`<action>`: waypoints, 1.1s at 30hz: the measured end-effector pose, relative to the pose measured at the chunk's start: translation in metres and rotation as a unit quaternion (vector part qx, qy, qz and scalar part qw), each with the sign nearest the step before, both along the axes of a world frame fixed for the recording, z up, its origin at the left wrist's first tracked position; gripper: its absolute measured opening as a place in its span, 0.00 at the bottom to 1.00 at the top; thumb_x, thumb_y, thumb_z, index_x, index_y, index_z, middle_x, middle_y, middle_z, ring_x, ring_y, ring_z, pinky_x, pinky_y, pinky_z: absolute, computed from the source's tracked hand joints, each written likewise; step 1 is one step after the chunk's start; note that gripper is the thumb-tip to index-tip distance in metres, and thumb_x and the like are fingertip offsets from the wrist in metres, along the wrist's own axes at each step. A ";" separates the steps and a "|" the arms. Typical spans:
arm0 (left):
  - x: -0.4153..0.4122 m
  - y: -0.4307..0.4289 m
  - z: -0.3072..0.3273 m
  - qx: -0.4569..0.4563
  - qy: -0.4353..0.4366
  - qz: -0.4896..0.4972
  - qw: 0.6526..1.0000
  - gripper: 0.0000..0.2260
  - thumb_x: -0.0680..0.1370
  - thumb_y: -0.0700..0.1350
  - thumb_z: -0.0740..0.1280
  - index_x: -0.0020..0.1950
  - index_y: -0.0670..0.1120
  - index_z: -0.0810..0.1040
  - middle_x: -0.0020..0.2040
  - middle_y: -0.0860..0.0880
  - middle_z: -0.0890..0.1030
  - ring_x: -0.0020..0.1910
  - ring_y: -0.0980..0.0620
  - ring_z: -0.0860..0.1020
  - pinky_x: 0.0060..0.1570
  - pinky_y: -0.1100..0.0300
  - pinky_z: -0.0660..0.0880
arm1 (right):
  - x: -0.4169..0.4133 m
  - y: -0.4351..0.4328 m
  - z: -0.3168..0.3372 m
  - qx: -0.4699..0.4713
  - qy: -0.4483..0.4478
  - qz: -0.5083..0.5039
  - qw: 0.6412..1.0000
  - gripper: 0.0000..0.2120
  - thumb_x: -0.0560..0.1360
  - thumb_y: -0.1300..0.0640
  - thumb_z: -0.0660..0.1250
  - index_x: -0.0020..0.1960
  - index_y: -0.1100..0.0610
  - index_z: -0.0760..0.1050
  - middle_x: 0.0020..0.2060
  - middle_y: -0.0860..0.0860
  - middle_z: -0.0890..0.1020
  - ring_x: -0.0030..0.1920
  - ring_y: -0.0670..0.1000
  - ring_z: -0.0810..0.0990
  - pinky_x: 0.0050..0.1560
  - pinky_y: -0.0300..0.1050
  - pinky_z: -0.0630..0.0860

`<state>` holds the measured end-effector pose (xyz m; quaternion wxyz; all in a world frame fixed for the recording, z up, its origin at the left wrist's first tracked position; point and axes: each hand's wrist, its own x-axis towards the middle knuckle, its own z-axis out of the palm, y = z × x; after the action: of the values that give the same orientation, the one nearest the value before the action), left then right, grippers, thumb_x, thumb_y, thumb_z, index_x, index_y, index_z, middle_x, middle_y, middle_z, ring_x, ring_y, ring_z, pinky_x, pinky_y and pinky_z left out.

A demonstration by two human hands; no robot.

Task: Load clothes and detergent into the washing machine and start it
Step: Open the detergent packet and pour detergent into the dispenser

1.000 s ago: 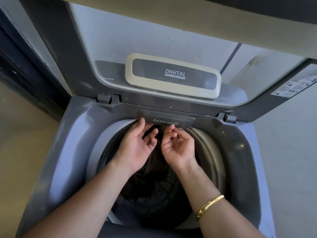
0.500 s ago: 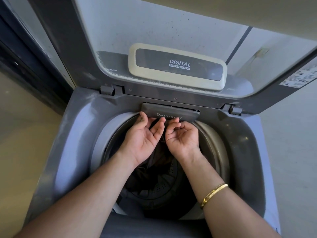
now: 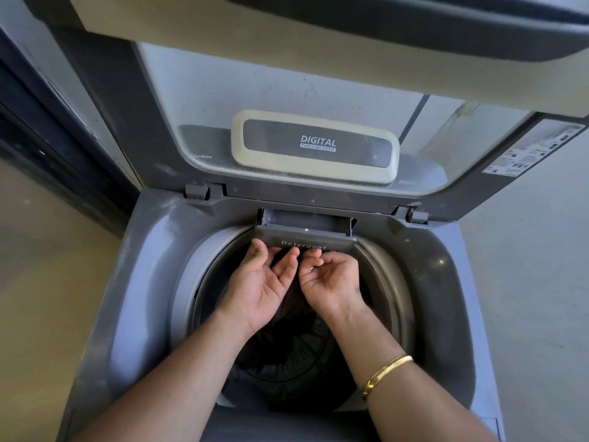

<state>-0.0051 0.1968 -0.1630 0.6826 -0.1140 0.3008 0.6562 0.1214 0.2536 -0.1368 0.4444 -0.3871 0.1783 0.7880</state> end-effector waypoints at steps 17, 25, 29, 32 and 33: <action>0.008 -0.043 0.001 -0.166 0.172 -0.122 0.963 0.08 0.91 0.37 0.61 0.62 0.39 0.80 0.55 0.37 0.86 0.55 0.37 0.87 0.45 0.49 0.89 | 0.027 -0.039 -0.007 -0.086 -0.132 0.047 0.986 0.09 0.84 0.69 0.57 0.57 0.66 0.76 0.44 0.66 0.80 0.25 0.52 0.78 0.21 0.36 0.76; 0.049 -0.064 0.042 -0.087 0.417 -0.333 0.842 0.06 0.88 0.35 0.65 0.54 0.40 0.81 0.49 0.40 0.90 0.42 0.47 0.87 0.40 0.56 0.81 | 0.086 -0.071 0.071 0.078 -0.291 0.256 0.919 0.12 0.78 0.71 0.59 0.53 0.61 0.79 0.33 0.59 0.81 0.27 0.52 0.76 0.28 0.40 0.72; 0.101 -0.038 0.099 -0.001 0.427 -0.343 0.836 0.06 0.88 0.33 0.65 0.54 0.39 0.80 0.48 0.34 0.88 0.42 0.48 0.87 0.37 0.61 0.82 | 0.137 -0.060 0.128 0.162 -0.314 0.207 0.912 0.11 0.79 0.72 0.60 0.52 0.62 0.79 0.32 0.60 0.81 0.26 0.53 0.75 0.28 0.41 0.73; 0.153 -0.017 0.150 0.069 0.434 -0.329 0.836 0.05 0.88 0.35 0.65 0.55 0.39 0.80 0.48 0.39 0.87 0.46 0.46 0.86 0.45 0.54 0.83 | 0.182 -0.056 0.169 0.204 -0.340 0.160 0.904 0.10 0.78 0.71 0.61 0.53 0.62 0.79 0.34 0.58 0.82 0.29 0.53 0.78 0.32 0.44 0.74; 0.168 -0.013 0.166 0.088 0.430 -0.324 0.838 0.04 0.88 0.36 0.67 0.55 0.38 0.80 0.49 0.39 0.88 0.46 0.45 0.87 0.49 0.50 0.84 | 0.196 -0.058 0.181 0.220 -0.349 0.147 0.899 0.10 0.77 0.70 0.63 0.54 0.62 0.79 0.35 0.58 0.82 0.30 0.52 0.79 0.35 0.46 0.75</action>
<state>0.1632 0.1834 0.0032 0.6656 0.3441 0.5244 0.4045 0.3170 0.1960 0.0446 0.4310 -0.5515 -0.2250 0.6778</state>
